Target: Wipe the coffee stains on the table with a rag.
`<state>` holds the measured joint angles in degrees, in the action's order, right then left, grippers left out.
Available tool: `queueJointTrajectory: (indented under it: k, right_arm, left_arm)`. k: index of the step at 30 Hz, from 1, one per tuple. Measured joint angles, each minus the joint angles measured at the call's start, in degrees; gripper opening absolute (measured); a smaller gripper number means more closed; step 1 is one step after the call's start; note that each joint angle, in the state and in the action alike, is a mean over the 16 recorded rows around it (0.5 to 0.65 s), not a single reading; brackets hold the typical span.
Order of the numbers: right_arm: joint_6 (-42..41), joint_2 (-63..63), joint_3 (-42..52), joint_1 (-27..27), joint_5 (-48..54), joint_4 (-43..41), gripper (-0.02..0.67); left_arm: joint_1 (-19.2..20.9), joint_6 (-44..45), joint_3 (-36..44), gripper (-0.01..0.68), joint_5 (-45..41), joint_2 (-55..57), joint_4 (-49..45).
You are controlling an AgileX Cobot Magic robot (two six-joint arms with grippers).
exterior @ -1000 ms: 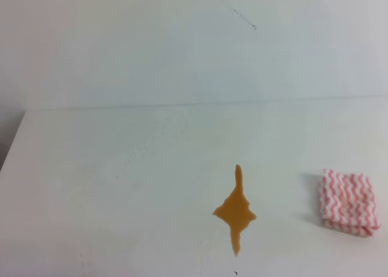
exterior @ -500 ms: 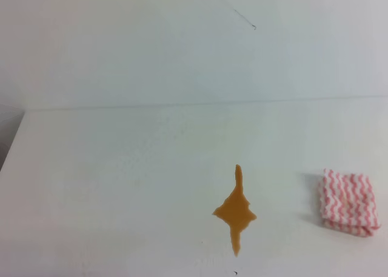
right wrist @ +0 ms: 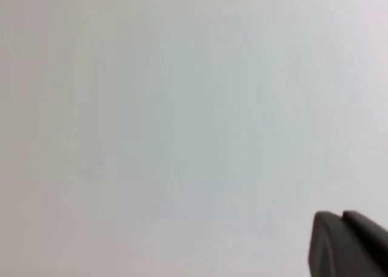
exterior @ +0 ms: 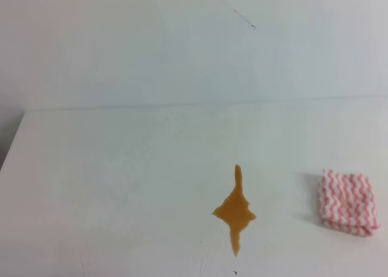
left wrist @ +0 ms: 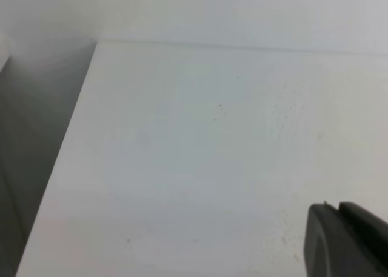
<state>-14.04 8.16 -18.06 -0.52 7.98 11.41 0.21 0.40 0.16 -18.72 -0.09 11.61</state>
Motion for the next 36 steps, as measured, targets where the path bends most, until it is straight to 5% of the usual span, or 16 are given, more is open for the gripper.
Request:
queueJointTrajectory:
  k: [9, 20, 36]
  right_arm:
    - [-3.4, 20.59, -14.39, 0.0, 16.08, -1.35, -0.002]
    - [-6.19, 47.71, -21.49, 0.22, 14.09, -0.81, 0.019]
    - [-7.54, 82.04, -31.55, 8.64, 15.93, 0.24, 0.347]
  left_arm:
    - [0.0, -0.05, -0.16, -0.001, -0.06, 0.09, 0.0]
    - [0.0, -0.02, -0.16, -0.001, -0.06, 0.09, 0.0]
    - [0.0, 0.0, -0.16, -0.001, -0.06, 0.09, 0.0]
